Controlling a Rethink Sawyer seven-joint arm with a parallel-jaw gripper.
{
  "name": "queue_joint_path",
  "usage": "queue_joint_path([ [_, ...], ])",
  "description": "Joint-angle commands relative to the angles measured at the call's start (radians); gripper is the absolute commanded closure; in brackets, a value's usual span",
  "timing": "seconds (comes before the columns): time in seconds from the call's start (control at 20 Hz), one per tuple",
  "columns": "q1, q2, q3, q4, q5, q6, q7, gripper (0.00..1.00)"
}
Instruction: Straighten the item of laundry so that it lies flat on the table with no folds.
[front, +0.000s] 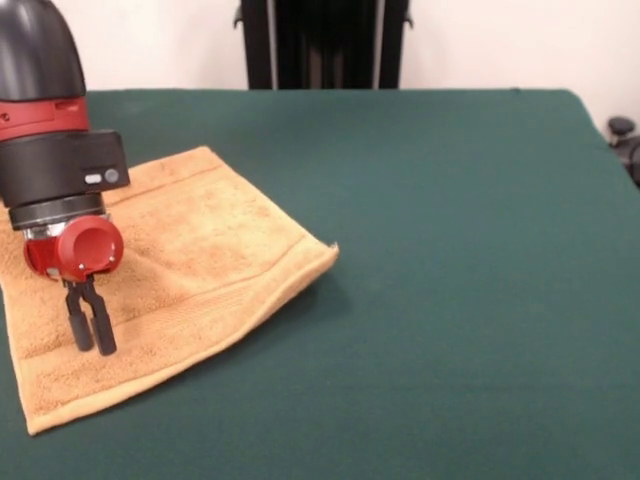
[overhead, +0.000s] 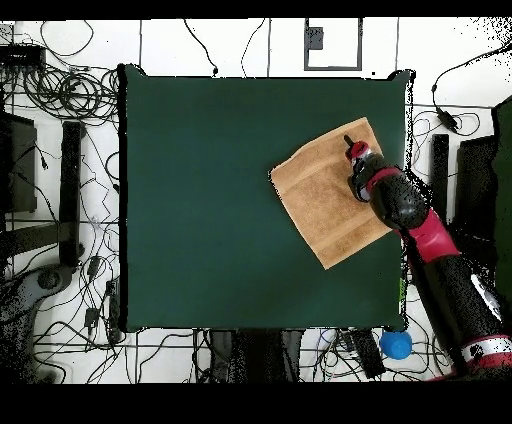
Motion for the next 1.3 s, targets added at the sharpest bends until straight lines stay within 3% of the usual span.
queue_joint_path([
  [0.05,0.082,0.081,0.057,-0.041,-0.048,-0.022,0.020,0.00],
  [0.85,0.130,0.030,0.024,-0.068,-0.014,0.013,0.051,0.00],
  [1.3,0.157,-0.014,-0.016,-0.017,-0.009,-0.034,0.112,0.00],
])
